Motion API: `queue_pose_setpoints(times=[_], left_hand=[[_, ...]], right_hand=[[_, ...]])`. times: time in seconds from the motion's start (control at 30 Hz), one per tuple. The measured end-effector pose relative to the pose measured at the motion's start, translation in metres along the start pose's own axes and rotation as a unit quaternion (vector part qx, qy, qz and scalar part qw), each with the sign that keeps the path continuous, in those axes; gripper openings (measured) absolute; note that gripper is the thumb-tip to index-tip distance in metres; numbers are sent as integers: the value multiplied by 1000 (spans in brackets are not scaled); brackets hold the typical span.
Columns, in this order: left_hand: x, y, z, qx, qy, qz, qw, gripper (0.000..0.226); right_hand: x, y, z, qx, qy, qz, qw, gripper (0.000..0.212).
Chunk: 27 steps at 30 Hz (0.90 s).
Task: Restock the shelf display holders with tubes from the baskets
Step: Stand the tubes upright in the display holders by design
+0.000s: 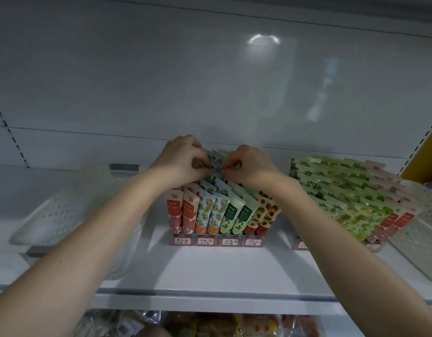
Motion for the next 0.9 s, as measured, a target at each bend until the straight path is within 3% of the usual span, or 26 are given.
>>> queue_pose_setpoints(times=[0.13, 0.53, 0.9], left_hand=[[1, 5, 9, -40, -13, -16, 999, 12], [-4, 4, 12, -52, -12, -45, 998, 18], [16, 14, 1, 33, 22, 15, 999, 21]], right_hand=[[-4, 4, 10, -35, 29, -4, 999, 10], [-6, 7, 9, -15, 37, -9, 999, 13], [6, 18, -11, 69, -46, -18, 996, 13]])
Point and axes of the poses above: each hand's wrist, its own y-axis away from the middle knuckle, its own z-axis out of the palm, x = y × z, the point moved 9 cm from there along -y, towards the middle knuckle, and after that the axes turned 11 degrees about y, right-handed, at the moved point
